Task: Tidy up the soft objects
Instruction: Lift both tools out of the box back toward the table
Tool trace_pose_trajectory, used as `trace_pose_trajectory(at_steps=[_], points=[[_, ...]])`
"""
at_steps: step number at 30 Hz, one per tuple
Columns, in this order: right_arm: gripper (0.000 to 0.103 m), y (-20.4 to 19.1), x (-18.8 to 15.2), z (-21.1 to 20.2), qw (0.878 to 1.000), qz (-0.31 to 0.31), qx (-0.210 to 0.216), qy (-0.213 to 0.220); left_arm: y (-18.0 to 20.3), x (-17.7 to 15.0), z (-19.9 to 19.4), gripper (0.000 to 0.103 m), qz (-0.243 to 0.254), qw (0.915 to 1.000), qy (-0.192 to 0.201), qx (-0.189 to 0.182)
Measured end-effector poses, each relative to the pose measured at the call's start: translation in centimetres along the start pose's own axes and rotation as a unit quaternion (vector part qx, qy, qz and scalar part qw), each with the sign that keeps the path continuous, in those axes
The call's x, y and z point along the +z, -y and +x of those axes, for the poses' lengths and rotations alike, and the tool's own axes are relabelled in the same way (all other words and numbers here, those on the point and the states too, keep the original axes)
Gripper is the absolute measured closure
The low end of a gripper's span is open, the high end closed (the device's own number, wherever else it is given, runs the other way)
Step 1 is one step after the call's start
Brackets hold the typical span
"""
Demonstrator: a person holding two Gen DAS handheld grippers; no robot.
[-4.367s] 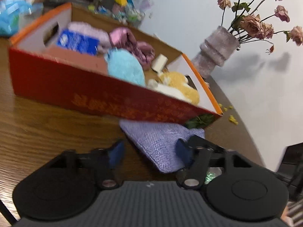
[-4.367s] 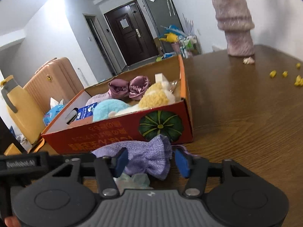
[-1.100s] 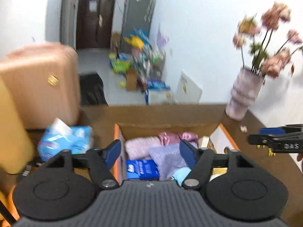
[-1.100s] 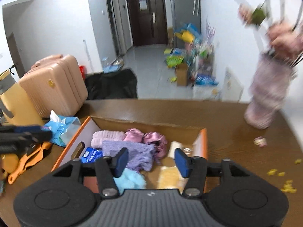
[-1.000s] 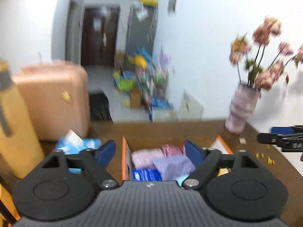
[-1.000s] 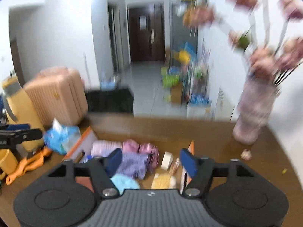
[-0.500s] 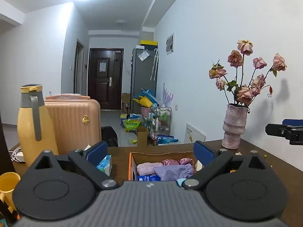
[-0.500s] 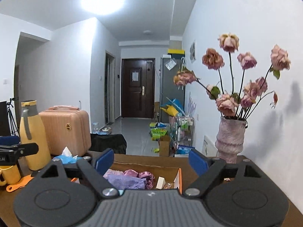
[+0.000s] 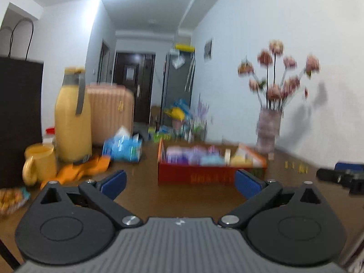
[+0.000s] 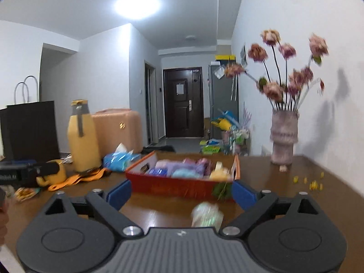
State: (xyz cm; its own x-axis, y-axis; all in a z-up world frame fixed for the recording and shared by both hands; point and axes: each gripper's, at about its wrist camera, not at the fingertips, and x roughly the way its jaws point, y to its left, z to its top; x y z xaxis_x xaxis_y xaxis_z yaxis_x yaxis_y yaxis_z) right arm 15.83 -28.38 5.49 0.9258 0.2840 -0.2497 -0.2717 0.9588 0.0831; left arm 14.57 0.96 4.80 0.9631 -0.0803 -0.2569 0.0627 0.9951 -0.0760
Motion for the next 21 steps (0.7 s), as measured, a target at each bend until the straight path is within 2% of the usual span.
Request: trace_pose_trajectory(at_steps=[4, 11, 14, 16, 18, 19, 20, 21], points=[[0.008, 0.4, -2.0, -0.6, 0.999, 0.034, 0.004, -0.023, 0.6, -1.6, 0.1, 0.000, 0.020, 0.9991, -0.036, -0.006], [0.009, 1.2, -1.9, 1.9, 0.999, 0.026, -0.025, -0.033, 2.4, -0.7, 3.0, 0.000, 0.027, 0.9983, -0.036, -0.036], [0.013, 2.6, -2.1, 3.7, 0.998, 0.041, -0.028, -0.048, 3.5, -0.7, 5.6, 0.000, 0.027, 0.9966, -0.057, -0.053], [0.018, 4.0, -2.2, 5.4, 0.996, 0.059, -0.031, -0.065, 4.4, -0.8, 8.0, 0.000, 0.020, 0.9944, -0.073, -0.074], [0.028, 5.4, -2.4, 7.0, 0.993, 0.080, -0.032, -0.079, 5.4, -0.8, 10.4, 0.000, 0.016, 0.9921, -0.086, -0.090], [0.029, 6.2, -2.5, 8.0, 0.992, 0.092, -0.030, -0.084, 6.0, -0.8, 11.7, 0.001, 0.013, 0.9908, -0.091, -0.099], [0.030, 6.8, -2.7, 9.0, 0.990, 0.103, -0.027, -0.088, 6.5, -0.7, 13.1, 0.003, 0.009, 0.9890, -0.096, -0.112], [0.030, 7.4, -2.7, 10.0, 0.989, 0.112, -0.023, -0.093, 7.0, -0.6, 14.6, 0.010, 0.005, 0.9864, -0.105, -0.127]])
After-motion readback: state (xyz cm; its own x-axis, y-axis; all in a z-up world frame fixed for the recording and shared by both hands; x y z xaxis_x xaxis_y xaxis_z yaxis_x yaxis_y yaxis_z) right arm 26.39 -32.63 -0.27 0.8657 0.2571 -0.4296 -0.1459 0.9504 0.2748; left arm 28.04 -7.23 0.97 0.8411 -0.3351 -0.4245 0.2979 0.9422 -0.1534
